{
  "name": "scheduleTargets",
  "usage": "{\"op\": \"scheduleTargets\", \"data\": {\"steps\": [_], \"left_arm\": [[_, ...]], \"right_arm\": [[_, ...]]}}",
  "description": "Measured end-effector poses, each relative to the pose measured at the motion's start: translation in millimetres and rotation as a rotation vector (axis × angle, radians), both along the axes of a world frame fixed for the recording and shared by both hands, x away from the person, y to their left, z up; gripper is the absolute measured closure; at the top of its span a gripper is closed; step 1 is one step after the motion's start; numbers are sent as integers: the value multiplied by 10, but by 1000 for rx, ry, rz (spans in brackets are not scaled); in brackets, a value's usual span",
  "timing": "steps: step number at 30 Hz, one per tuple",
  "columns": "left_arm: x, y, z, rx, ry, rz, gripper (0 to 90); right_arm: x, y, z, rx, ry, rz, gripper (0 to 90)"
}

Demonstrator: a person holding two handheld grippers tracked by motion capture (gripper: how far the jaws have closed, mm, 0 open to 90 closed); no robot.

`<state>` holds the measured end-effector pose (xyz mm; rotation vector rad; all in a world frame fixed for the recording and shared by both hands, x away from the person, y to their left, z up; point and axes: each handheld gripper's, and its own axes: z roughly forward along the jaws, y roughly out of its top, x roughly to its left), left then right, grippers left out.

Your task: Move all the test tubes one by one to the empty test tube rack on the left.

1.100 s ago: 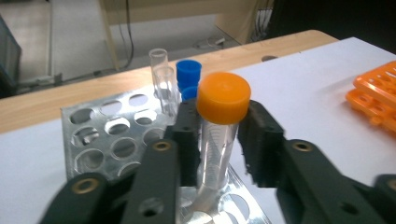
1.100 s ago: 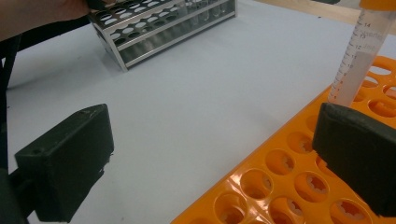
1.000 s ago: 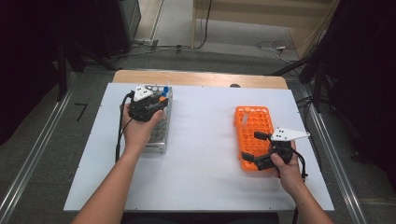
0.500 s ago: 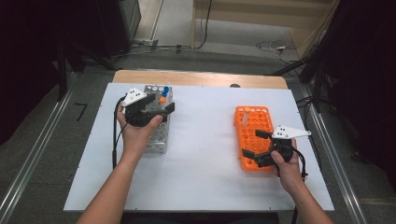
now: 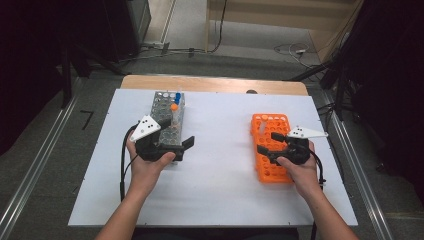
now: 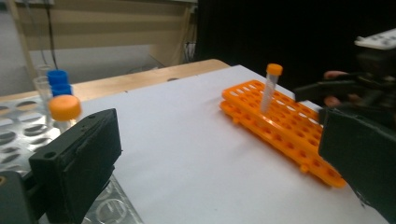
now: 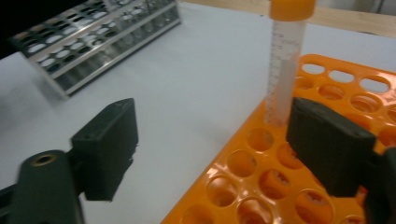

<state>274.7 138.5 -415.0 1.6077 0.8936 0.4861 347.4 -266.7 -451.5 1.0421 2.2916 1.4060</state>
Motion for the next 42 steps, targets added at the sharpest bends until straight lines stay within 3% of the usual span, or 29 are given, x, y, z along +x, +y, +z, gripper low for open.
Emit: {"op": "scheduleTargets", "data": {"steps": [6, 12, 15, 19, 25, 29, 38, 42], "left_arm": [[-76, -35, -9, -2, -3, -21, 0], [-90, -46, -32, -8, 7, -28, 0], [-90, -55, -48, -5, 10, -32, 0], [-97, -82, -47, -5, 11, -37, 0], [-108, -138, -10, -2, 6, -57, 0], [-119, -201, 16, -2, 2, -82, 0], [-149, -386, 66, -5, -7, -158, 71], [-149, -489, 77, 0, -18, -213, 176]], "right_arm": [[199, 89, -23, -58, 0, -135, 433], [377, 188, -56, -123, 43, -157, 579], [409, 231, -67, -160, 47, -184, 701], [401, 220, -61, -156, 31, -197, 729], [284, 180, 56, -113, -63, -203, 730], [159, 186, 175, -83, -113, -162, 731], [-195, 434, 232, -50, -99, 22, 731], [-342, 581, 227, -53, -92, 101, 731]]}}
